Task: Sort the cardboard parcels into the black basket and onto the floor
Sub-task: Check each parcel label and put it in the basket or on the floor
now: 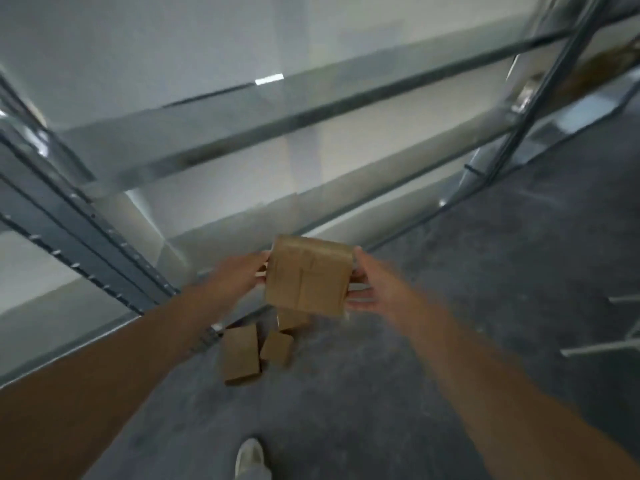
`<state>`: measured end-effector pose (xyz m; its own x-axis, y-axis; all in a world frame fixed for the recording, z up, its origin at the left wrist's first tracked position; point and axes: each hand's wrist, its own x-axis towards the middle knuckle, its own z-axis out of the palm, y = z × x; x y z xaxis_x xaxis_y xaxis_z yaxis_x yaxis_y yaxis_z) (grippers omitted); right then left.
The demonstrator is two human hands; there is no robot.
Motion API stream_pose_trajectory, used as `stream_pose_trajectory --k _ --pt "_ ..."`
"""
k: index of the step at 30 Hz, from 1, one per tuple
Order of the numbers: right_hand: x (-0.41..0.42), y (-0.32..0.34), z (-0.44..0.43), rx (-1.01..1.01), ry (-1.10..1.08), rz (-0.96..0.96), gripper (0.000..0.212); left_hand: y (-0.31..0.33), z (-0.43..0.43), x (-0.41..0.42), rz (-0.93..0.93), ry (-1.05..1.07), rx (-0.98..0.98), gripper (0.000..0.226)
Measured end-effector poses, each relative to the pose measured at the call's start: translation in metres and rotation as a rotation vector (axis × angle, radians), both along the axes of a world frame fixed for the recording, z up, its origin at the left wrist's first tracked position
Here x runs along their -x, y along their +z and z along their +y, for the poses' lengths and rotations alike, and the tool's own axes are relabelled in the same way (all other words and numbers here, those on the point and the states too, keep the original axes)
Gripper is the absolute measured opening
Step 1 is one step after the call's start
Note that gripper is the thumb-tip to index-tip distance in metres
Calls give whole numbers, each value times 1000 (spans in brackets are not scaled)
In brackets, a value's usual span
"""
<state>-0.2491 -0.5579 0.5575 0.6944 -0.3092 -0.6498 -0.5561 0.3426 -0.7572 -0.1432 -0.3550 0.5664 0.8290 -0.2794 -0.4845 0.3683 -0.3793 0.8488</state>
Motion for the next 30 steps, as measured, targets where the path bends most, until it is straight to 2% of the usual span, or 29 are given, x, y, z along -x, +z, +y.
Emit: stream_pose_trajectory --k 5,8,12,15,18,21,24,28,30 --pt "13 100 57 -5 49 -93 36 110 95 60 -161 50 11 23" --pt "16 147 110 18 216 -129 27 159 159 104 -261 207 -3 19" --pt "24 204 190 77 486 -123 37 199 241 147 -333 349 8 19" --pt "24 235 250 161 583 -161 39 215 292 179 -381 418 33 23" --pt "21 263 315 159 644 -264 38 220 343 205 -399 579 76 17" --pt "22 281 383 116 731 -335 39 221 398 226 -362 795 261 15" --pt "35 286 450 127 858 -316 45 224 460 256 -370 974 371 11" --pt "64 279 544 144 1029 -348 26 220 544 307 -376 1130 474 18" --pt "79 271 594 127 1099 -369 23 212 588 332 -403 1198 484 21"
